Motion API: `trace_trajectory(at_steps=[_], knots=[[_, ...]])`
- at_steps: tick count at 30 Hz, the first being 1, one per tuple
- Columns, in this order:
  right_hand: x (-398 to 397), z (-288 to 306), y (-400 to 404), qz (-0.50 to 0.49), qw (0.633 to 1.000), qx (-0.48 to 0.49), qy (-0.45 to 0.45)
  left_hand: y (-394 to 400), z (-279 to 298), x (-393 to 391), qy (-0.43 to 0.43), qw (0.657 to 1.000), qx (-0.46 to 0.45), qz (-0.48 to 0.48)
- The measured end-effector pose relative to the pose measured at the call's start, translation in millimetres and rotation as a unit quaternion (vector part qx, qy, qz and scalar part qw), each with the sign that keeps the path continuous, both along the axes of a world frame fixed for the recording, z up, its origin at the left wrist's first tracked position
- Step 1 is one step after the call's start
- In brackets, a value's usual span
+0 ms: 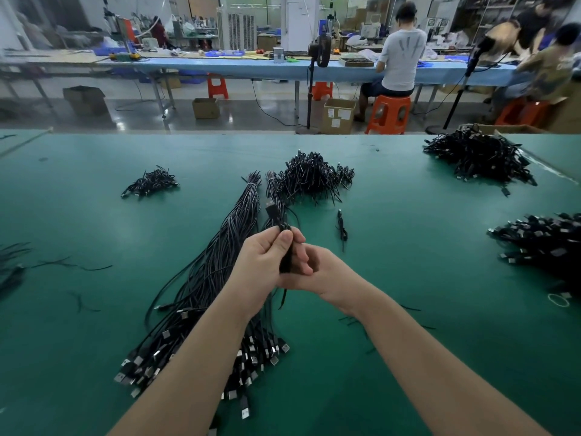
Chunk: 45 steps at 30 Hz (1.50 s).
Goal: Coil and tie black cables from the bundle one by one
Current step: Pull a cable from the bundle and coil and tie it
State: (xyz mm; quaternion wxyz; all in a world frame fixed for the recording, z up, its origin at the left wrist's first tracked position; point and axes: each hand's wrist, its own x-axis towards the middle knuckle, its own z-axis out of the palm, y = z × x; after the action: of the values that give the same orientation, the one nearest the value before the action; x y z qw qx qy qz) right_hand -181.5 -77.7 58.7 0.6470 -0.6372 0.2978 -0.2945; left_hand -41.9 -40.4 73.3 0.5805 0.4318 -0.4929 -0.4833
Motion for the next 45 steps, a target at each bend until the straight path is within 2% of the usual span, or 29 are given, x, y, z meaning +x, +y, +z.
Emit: trace_trajectory(at_steps=[7, 14, 23, 29, 32, 35, 39, 43, 45], knots=[[5, -7, 0, -0.082, 0.997, 0.012, 0.007, 2, 6, 2, 0.001, 0.998, 0.058, -0.031], [7, -7, 4, -0.084, 0.996, 0.02, 0.025, 2, 4, 7, -0.02, 0.996, 0.08, -0.046], [8, -8, 7, -0.125, 0.992, 0.021, 0.023, -2, 0, 10, 0.0, 0.989, 0.088, -0.12], [6, -10, 7, -0.111, 0.993, 0.021, 0.041, -6, -2, 20, 0.069, 0.971, 0.124, -0.191], [4, -12, 4, -0.143, 0.986, -0.02, 0.086, -7, -5, 24, 0.066, 0.973, 0.119, -0.186], [-4, -13, -1, -0.168, 0.954, -0.125, 0.214, -8, -12, 27, 0.012, 0.984, 0.117, -0.133], [-2, -17, 4, -0.132, 0.944, -0.15, 0.263, -8, -17, 22, -0.174, 0.976, 0.128, -0.035], [10, -20, 9, -0.128, 0.951, -0.104, 0.263, -10, -16, 15, -0.393, 0.912, 0.096, 0.072], [14, -19, 10, -0.131, 0.954, -0.07, 0.26, -8, -15, 10, -0.449, 0.883, 0.056, 0.127]])
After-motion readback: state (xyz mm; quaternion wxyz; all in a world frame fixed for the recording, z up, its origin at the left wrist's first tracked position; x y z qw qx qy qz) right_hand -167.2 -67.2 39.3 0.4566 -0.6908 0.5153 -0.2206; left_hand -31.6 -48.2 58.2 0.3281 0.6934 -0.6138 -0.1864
